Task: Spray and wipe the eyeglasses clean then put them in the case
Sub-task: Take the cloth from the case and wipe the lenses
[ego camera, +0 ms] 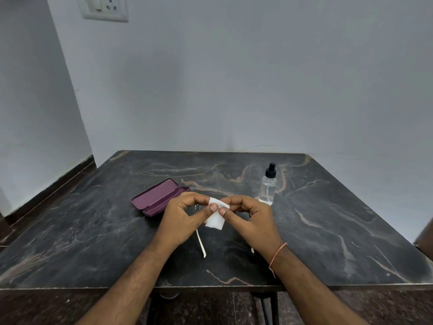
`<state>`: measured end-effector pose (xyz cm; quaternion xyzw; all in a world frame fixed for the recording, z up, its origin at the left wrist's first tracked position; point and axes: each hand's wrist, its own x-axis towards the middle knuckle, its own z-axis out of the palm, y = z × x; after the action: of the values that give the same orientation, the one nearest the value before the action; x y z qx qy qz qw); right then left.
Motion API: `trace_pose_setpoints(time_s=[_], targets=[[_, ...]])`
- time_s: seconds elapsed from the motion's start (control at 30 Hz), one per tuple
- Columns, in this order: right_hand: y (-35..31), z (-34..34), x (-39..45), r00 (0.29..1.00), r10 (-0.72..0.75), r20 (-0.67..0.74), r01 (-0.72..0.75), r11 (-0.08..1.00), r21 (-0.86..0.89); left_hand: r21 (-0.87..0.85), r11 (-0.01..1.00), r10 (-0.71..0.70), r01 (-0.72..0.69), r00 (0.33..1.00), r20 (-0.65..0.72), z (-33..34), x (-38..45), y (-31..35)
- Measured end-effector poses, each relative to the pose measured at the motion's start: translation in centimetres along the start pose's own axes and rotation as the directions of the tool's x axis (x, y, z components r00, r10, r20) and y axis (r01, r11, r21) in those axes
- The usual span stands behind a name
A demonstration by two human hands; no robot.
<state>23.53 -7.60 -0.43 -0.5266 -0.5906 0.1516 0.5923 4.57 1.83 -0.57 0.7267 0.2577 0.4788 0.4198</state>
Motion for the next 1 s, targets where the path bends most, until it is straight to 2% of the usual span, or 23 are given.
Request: trace_pose_setpoints(time_s=[0.3, 0.53, 0.73, 1.0], targets=[[0.1, 0.1, 0.0, 1.000, 0.003, 0.000, -0.003, 1.000, 0.005, -0.086, 0.991, -0.099, 0.099, 0.995, 0.008, 0.3, -0.2, 0.6], [-0.3, -0.1, -0.1, 1.000, -0.025, 0.019, 0.025, 1.000, 0.001, -0.037, 0.997, -0.058, 0.060, 0.997, 0.055, 0.2, -0.3, 1.0], [0.1, -0.2, 0.0, 0.998, -0.034, -0.044, 0.030, 0.997, -0.072, 0.012, 0.999, -0.043, 0.043, 0.999, 0.004, -0.1, -0.2, 0.4], [0.2, -0.2, 0.0, 1.000, 0.007, 0.006, -0.007, 0.998, -0.060, -0.038, 0.999, -0.033, 0.033, 0.999, -0.013, 0.0, -0.2, 0.8]])
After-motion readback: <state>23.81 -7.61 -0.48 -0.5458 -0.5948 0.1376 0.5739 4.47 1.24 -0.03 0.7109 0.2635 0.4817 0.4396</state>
